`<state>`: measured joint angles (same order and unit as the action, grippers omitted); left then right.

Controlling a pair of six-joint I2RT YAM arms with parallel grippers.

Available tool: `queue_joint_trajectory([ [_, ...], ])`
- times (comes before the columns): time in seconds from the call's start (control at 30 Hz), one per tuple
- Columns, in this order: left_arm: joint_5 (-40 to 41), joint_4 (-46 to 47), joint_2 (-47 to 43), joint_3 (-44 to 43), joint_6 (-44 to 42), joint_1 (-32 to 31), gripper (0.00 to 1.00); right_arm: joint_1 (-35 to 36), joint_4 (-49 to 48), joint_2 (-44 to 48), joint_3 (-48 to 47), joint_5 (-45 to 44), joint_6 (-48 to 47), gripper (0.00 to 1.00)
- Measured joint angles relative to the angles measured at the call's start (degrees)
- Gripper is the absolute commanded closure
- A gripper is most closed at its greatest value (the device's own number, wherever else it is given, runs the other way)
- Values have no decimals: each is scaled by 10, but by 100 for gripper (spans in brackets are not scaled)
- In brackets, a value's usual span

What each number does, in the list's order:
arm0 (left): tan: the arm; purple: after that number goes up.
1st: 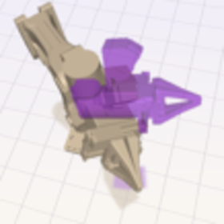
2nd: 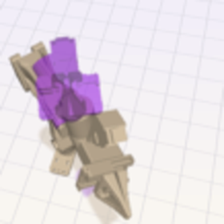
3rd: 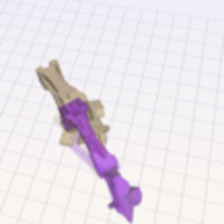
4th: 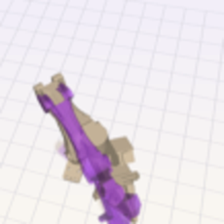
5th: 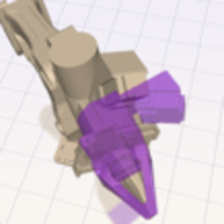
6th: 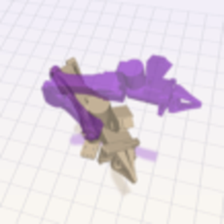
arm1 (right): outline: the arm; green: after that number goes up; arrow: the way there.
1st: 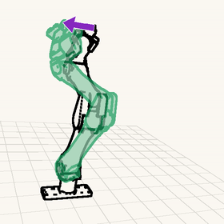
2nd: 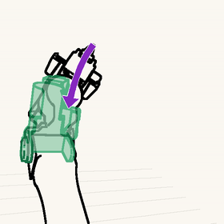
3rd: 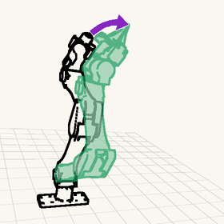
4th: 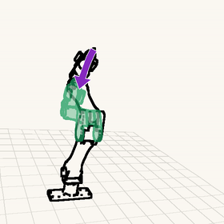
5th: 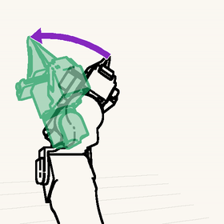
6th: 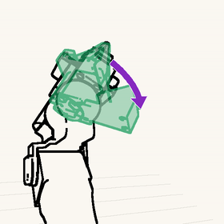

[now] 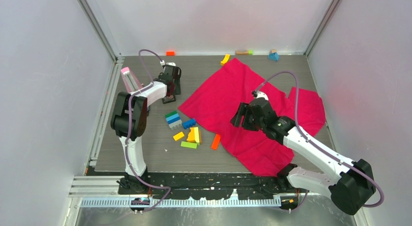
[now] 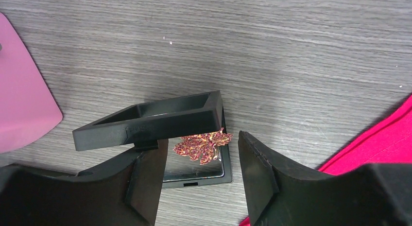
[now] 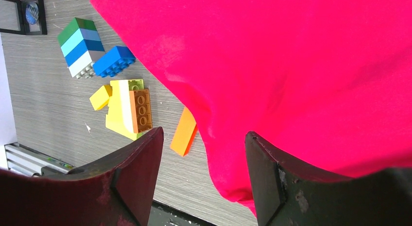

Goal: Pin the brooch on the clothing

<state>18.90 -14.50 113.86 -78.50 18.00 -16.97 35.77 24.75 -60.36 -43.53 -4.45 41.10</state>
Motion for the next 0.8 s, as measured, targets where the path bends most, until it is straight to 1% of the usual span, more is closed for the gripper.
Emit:
queue_joint_trajectory([
  [0.7, 5, -11, 17, 0, -2, 0, 41, 0, 0, 6, 7, 8, 7, 32],
  [0.8, 4, -12, 20, 0, 0, -1, 44, 0, 0, 7, 7, 9, 8, 32],
])
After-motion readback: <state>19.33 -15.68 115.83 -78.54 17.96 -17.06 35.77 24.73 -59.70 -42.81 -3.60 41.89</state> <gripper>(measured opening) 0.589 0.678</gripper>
